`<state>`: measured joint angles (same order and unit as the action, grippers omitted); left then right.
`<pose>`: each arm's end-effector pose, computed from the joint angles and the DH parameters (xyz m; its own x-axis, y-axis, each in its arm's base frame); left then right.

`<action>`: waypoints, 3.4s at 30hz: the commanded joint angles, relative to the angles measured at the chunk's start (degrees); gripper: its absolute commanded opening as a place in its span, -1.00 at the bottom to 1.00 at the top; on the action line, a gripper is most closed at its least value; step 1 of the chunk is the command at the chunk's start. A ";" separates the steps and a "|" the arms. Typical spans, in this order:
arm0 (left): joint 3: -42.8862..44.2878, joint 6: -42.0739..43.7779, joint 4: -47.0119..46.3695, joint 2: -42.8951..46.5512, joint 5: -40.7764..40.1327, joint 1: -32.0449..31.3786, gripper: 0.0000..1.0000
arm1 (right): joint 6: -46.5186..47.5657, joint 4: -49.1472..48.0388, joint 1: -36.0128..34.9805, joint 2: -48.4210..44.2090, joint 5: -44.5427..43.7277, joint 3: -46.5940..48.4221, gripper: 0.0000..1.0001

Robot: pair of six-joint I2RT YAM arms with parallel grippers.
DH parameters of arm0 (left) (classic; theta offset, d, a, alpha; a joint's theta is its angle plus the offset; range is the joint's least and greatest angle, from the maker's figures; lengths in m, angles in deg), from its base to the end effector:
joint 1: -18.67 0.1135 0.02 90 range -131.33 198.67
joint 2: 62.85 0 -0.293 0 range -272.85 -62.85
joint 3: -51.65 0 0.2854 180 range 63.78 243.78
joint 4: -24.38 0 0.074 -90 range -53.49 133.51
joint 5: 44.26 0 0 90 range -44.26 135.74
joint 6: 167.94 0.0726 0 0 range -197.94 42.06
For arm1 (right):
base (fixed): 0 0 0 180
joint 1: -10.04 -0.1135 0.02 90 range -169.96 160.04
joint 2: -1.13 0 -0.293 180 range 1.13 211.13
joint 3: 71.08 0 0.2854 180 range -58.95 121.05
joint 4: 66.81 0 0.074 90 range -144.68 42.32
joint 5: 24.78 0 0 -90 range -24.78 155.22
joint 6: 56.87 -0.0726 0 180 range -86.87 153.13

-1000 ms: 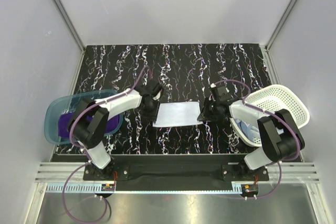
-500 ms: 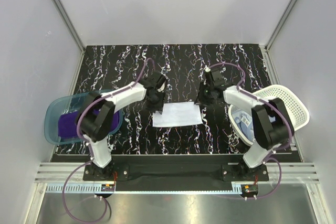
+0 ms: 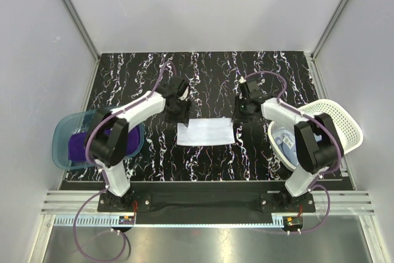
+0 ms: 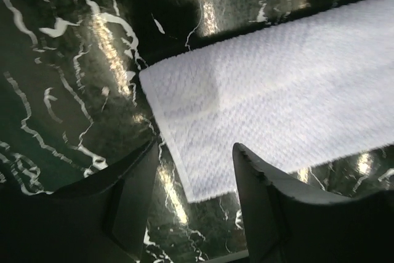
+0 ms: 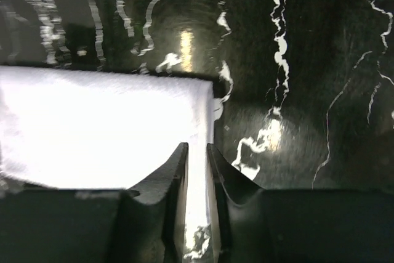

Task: Fold and stack the towels
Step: Neatly place the folded towel into the bin

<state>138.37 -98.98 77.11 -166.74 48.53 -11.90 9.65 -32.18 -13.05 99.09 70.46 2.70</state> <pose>0.3541 -0.2133 0.1761 -0.9422 0.1401 -0.3043 0.1973 0.9662 -0.1660 0.3623 0.1617 0.1616 -0.8947 0.0499 -0.4439 -0.0846 0.9569 0.2780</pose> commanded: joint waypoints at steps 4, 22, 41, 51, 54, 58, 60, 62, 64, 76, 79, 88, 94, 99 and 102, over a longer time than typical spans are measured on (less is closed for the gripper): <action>-6.37 0.04 -3.49 11.87 0.71 2.61 0.19 | -0.59 1.93 -0.29 -10.49 2.94 -0.65 -0.38; -23.26 -8.32 -25.13 9.95 11.46 6.22 0.18 | 0.54 4.13 -0.29 -21.84 1.10 -4.08 0.99; -20.02 -11.30 -15.65 6.33 2.06 2.00 -0.88 | 0.11 2.46 -0.29 -21.75 1.53 -4.52 0.99; -4.81 -9.64 4.83 11.78 -9.90 2.27 -1.00 | 1.07 2.98 -0.29 -23.42 1.01 -4.96 1.00; -2.43 -8.41 10.10 13.19 -12.54 3.14 -1.00 | 1.34 2.99 -0.29 -23.68 1.27 -5.05 0.99; -1.81 -5.86 16.08 16.79 -15.70 6.65 -1.00 | 2.04 2.90 -0.20 -23.51 1.71 -5.13 1.00; -1.90 -4.20 18.45 19.33 -17.72 9.72 -1.00 | 2.48 2.64 -0.29 -23.25 1.71 -5.31 1.00; -1.99 -2.96 19.43 21.18 -18.95 12.18 -1.00 | 2.57 1.94 -0.29 -23.16 1.88 -5.75 0.98; -1.99 -1.03 20.48 23.91 -20.09 15.53 -1.00 | 2.31 1.14 -0.29 -22.98 3.02 -6.27 0.99; -4.35 9.87 22.51 31.47 -28.00 27.75 -1.00 | 4.15 -0.97 -0.29 -20.26 6.81 -6.19 0.99; -6.03 12.50 20.23 32.70 -30.21 29.51 -1.00 | 5.29 -0.53 -0.29 -20.34 6.72 -5.92 1.00; -11.30 16.29 14.95 34.81 -37.49 34.08 -1.00 | 5.82 -0.79 -0.29 -20.26 8.03 -5.49 1.00; -14.90 15.59 8.20 37.53 -38.31 37.86 -1.00 | 6.00 -1.23 -0.20 -20.96 8.21 -5.92 0.99; -17.72 19.10 2.65 40.18 -38.91 38.48 -1.00 | 5.82 -2.81 -0.29 -21.57 7.33 -7.77 0.99; -17.72 20.07 1.33 38.25 -40.05 39.35 -1.00 | 5.47 -4.39 -0.29 -21.31 8.04 -8.38 0.99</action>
<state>120.97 -81.25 84.61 -127.58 12.03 26.33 14.78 -33.03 -13.07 79.00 77.43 -4.97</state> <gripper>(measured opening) 0.026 0.994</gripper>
